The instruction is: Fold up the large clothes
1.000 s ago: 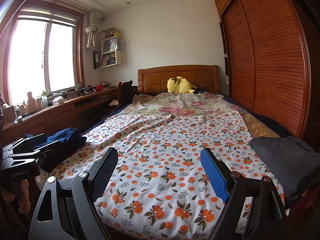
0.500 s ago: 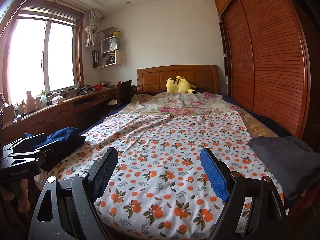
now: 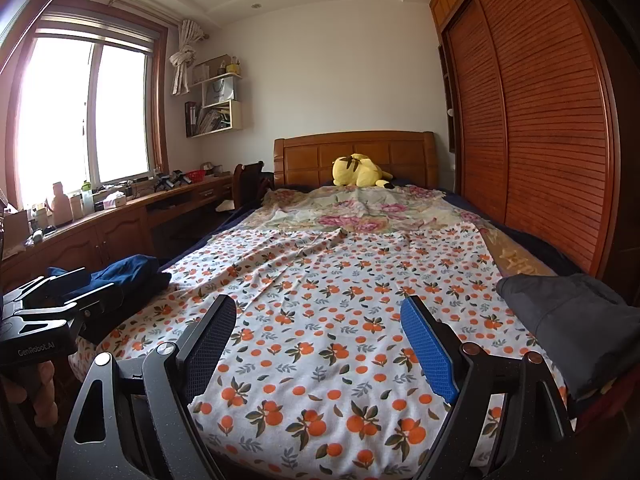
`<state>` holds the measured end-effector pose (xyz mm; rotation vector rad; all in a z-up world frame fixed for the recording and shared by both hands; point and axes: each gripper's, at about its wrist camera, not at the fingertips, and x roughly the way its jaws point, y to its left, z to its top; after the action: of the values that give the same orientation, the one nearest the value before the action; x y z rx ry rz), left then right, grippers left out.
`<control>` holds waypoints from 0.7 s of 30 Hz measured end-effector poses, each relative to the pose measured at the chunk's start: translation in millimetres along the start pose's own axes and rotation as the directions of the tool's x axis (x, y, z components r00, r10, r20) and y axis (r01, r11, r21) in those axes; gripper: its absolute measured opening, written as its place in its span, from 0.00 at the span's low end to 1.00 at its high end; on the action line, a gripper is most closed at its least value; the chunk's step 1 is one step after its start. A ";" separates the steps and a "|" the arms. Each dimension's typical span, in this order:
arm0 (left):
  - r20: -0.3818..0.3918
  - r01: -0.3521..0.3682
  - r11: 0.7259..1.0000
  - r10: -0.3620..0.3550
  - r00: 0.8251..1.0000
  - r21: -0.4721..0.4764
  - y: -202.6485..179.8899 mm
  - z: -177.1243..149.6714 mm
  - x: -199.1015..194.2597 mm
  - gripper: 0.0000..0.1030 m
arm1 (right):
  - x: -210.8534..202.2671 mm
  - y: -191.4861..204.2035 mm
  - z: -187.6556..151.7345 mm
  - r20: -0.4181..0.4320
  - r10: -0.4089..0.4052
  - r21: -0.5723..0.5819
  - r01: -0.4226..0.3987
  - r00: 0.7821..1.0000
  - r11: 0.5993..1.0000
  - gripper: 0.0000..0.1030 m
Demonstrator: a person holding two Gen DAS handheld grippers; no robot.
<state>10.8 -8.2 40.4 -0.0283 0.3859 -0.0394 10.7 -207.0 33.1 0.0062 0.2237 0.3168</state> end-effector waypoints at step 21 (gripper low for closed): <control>0.001 0.001 1.000 -0.001 1.000 0.001 -0.1 -0.4 -0.4 0.86 | 0.2 -1.4 -0.2 0.000 0.002 0.002 -0.002 1.000 1.000 0.83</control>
<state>10.2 -8.2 40.2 -0.0275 0.3852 -0.0409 11.2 -208.2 32.7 0.0083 0.2238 0.3184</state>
